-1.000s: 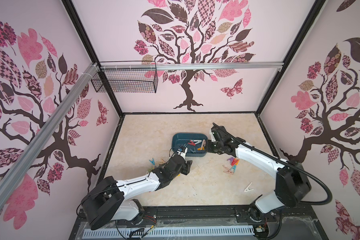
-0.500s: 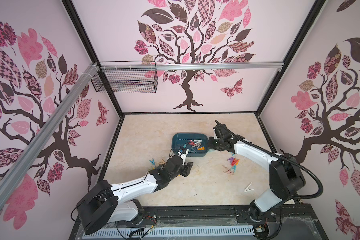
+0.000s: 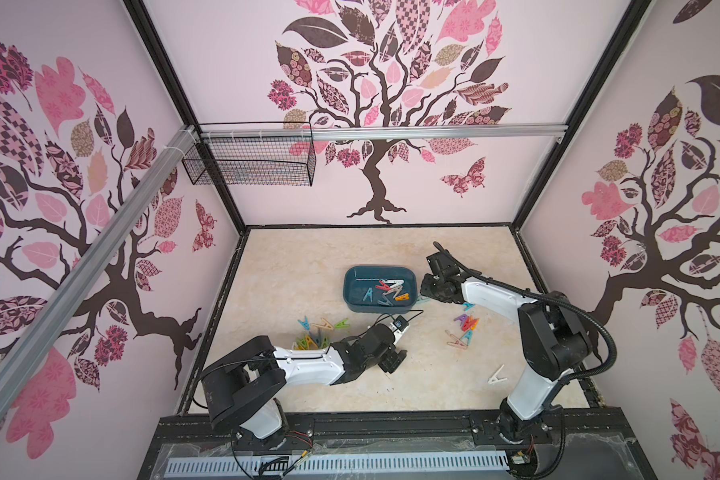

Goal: Put the clothespins into the storage box
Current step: Pick up the clothespin from the center of the board.

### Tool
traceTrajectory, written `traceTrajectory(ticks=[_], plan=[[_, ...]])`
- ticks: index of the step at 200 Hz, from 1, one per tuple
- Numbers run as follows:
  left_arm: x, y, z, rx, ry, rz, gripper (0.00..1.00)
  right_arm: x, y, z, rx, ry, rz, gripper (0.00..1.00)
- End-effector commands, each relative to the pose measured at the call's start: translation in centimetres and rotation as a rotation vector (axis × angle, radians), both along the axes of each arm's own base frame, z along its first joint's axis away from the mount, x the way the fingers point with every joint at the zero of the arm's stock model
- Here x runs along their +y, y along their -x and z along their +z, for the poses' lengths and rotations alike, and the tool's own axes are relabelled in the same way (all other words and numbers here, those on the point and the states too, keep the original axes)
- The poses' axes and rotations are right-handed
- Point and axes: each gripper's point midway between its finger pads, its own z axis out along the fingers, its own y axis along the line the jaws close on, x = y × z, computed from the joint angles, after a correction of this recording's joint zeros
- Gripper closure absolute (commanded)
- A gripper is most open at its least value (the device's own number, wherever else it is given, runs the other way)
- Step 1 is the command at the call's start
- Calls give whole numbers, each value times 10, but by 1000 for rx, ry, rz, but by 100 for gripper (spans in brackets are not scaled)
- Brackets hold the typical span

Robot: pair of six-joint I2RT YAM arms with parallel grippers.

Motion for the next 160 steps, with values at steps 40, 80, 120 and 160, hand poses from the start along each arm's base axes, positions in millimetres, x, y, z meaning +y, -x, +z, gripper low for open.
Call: traceTrajectory(ticks=[40, 80, 120, 160], plan=[[-20, -2, 24, -35, 64, -54, 23, 1, -25, -23, 21, 24, -54, 64], [-19, -3, 28, -43, 69, -48, 23, 0, -22, -40, 51, 25, -63, 70], [-18, -5, 30, -48, 72, -34, 23, -4, -23, -52, 65, 39, -60, 80], [-13, -10, 39, -78, 82, -3, 23, -8, -19, -45, 68, 46, -36, 90]])
